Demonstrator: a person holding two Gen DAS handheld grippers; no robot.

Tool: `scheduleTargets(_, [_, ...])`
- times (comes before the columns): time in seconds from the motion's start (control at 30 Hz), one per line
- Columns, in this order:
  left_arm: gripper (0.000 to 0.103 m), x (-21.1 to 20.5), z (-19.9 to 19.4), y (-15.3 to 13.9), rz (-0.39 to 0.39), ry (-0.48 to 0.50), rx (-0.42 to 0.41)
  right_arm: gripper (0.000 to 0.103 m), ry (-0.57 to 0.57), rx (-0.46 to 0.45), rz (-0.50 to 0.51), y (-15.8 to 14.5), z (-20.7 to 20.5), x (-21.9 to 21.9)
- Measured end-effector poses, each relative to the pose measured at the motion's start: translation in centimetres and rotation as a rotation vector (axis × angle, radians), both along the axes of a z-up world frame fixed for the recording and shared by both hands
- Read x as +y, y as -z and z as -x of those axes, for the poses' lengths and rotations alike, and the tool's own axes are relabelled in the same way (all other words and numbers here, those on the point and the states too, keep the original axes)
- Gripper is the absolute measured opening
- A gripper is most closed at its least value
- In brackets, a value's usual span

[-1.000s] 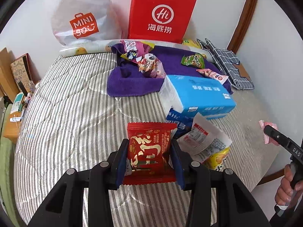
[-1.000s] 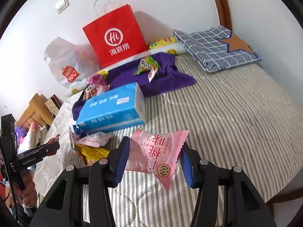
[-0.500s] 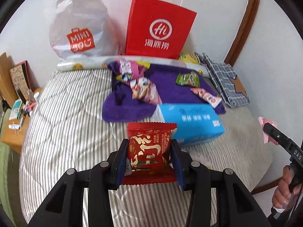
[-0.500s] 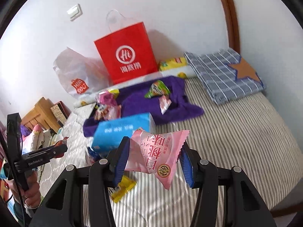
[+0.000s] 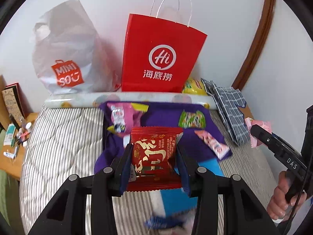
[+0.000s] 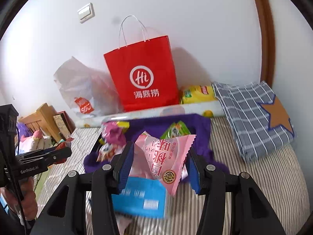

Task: Organize snacks
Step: 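Carry the red packet and pink peach packet with both grippers toward the purple towel, then open both grippers to drop the red packet and peach packet on the towel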

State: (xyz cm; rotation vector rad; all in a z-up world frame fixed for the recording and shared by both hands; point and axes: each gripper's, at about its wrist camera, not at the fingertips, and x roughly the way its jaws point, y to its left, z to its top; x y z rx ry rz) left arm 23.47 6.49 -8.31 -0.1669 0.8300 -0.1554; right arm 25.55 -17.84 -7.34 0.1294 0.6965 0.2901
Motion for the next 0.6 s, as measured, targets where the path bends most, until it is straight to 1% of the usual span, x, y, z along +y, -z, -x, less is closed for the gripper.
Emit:
scheduleTargets(0.1, [0.041,-0.1,-2.4,0.6,0.021,-0.005,-0.014,0.051,-0.014,-0.005,-0.025,0.2,-2.7,0.3])
scheduleTargets(0.27, [0.041,0.7,-5.5,2.2,0.055,-0.042,-0.029,0.051,-0.039,-0.023,-0.023,1.3,-5.8,1.2])
scheduleTargets(0.4, [0.041,0.6,-7.5,3.7,0.017,-0.054,-0.041,0.051,-0.061,-0.02,-0.039,3.6,-7.7,1.6])
scheduleTargets(0.5, [0.041,0.6,-8.4,4.9,0.021,-0.053,-0.045,0.051,-0.073,-0.012,-0.078,5.5,-8.4,1.4])
scheduleTargets(0.53, [0.041,0.7,-8.3,5.1,0.023,-0.061,-0.057,0.051,-0.078,-0.014,-0.087,6.0,-8.4,1.4])
scheduleTargets(0.57, [0.041,0.8,-8.0,5.3,0.022,-0.075,-0.094,0.051,-0.077,0.0,-0.079,6.7,-8.6,1.4])
scheduleTargets(0.6, [0.041,0.6,-7.7,5.3,0.01,-0.073,-0.109,0.051,-0.077,0.019,-0.062,7.1,-9.0,1.5])
